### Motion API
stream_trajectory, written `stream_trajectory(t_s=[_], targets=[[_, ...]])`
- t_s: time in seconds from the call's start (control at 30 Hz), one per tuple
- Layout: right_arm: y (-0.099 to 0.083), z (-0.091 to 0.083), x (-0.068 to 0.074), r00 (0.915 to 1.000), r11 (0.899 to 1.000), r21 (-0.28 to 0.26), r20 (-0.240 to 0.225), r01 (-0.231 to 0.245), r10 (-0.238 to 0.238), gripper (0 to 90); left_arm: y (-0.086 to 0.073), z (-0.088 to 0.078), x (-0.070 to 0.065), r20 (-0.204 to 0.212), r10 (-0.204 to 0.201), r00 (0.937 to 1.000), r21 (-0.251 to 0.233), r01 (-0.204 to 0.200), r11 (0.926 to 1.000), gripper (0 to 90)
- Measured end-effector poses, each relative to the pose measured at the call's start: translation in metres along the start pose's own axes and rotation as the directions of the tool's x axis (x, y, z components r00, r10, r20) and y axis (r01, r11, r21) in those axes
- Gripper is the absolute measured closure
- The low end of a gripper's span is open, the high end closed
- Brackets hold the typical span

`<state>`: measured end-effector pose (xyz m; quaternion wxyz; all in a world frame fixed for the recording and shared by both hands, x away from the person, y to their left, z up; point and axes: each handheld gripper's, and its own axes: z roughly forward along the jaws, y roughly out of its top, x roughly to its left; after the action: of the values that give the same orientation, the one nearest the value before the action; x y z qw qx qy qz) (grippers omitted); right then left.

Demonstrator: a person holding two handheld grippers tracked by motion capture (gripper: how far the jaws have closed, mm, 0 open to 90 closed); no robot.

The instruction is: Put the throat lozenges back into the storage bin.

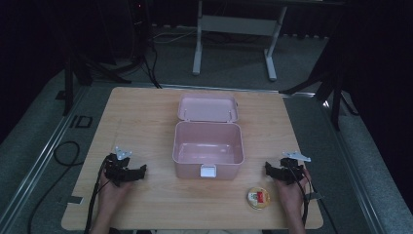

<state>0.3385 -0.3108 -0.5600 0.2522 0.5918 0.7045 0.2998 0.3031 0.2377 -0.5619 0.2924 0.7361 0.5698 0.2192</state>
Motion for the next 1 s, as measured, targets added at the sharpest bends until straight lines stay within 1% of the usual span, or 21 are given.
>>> stream_trajectory(t_s=[0.13, 0.33, 0.37, 0.43, 0.47, 0.5, 0.57, 0.6, 0.63, 0.7, 0.73, 0.8, 0.87, 0.93, 0.97, 1.0], targets=[[0.0, 0.0, 0.0, 0.9995, 1.0, 0.002, -0.022, 0.024, -0.024, 12.0, 0.0, 0.0, 0.0, 0.0, 0.0, 1.0, 0.0, 0.0, 1.0, 9.9], [0.0, -0.001, -0.001, 0.9995, 1.0, 0.0, -0.024, 0.023, -0.023, 15.0, 0.0, 0.0, 0.0, 0.001, 0.001, 1.0, -0.001, -0.001, 1.0, 9.6], [0.0, -0.001, -0.001, 0.9995, 1.0, 0.001, -0.023, 0.023, -0.023, 16.0, 0.0, 0.0, 0.0, 0.001, 0.001, 1.0, -0.002, -0.001, 1.0, 9.6], [0.001, -0.003, -0.002, 0.9997, 1.0, 0.007, -0.019, 0.017, -0.016, 21.9, 0.0, 0.0, 0.0, 0.002, 0.002, 1.0, -0.002, -0.002, 1.0, 9.4], [0.001, -0.004, -0.002, 0.9996, 1.0, 0.012, -0.019, 0.021, -0.02, 23.5, -0.001, 0.0, 0.0, 0.002, 0.002, 1.0, -0.003, -0.002, 1.0, 9.3], [0.001, -0.005, -0.001, 0.9994, 0.999, 0.014, -0.013, 0.033, -0.033, 23.4, -0.001, 0.0, 0.0, 0.002, 0.002, 1.0, -0.004, -0.002, 1.0, 9.2], [0.002, -0.008, 0.002, 0.997, 0.997, 0.009, 0.017, 0.075, -0.075, 24.2, -0.001, 0.0, 0.0, 0.002, 0.003, 1.0, -0.005, -0.003, 1.0, 9.1], [0.004, -0.013, 0.006, 0.9934, 0.994, 0.011, 0.036, 0.109, -0.109, 25.0, -0.001, 0.0, -0.001, 0.002, 0.003, 1.0, -0.006, -0.003, 1.0, 8.8], [0.004, -0.013, 0.006, 0.9934, 0.994, 0.011, 0.036, 0.109, -0.109, 25.0, -0.001, 0.001, -0.001, 0.002, 0.003, 1.0, -0.007, -0.003, 1.0, 8.8], [0.006, -0.017, 0.008, 0.9896, 0.99, 0.019, 0.031, 0.14, -0.14, 25.1, -0.001, 0.001, -0.001, 0.001, 0.004, 1.0, -0.009, -0.004, 1.0, 8.6], [0.006, -0.019, 0.009, 0.989, 0.989, 0.02, 0.025, 0.145, -0.146, 25.1, -0.002, 0.001, -0.001, 0.001, 0.003, 1.0, -0.009, -0.003, 1.0, 8.5], [0.007, -0.023, 0.009, 0.9836, 0.984, 0.024, 0.027, 0.178, -0.178, 26.6, -0.002, 0.001, -0.001, 0.001, 0.003, 1.0, -0.009, -0.003, 1.0, 8.5], [0.007, -0.031, 0.008, 0.9802, 0.98, 0.023, 0.02, 0.197, -0.197, 27.2, -0.002, 0.001, -0.001, 0.001, 0.002, 1.0, -0.01, -0.002, 0.9999, 8.3], [0.007, -0.034, 0.007, 0.979, 0.979, 0.023, 0.018, 0.202, -0.203, 27.2, -0.002, 0.001, -0.001, 0.0, 0.003, 1.0, -0.011, -0.003, 0.9999, 8.3], [0.006, -0.036, 0.007, 0.9762, 0.976, 0.025, 0.021, 0.215, -0.216, 27.2, -0.002, 0.001, -0.001, 0.001, 0.003, 1.0, -0.012, -0.003, 0.9999, 8.3], [0.006, -0.038, 0.007, 0.9751, 0.975, 0.027, 0.021, 0.22, -0.221, 27.2, -0.002, 0.001, -0.001, 0.0, 0.004, 1.0, -0.012, -0.004, 0.9999, 8.2]])
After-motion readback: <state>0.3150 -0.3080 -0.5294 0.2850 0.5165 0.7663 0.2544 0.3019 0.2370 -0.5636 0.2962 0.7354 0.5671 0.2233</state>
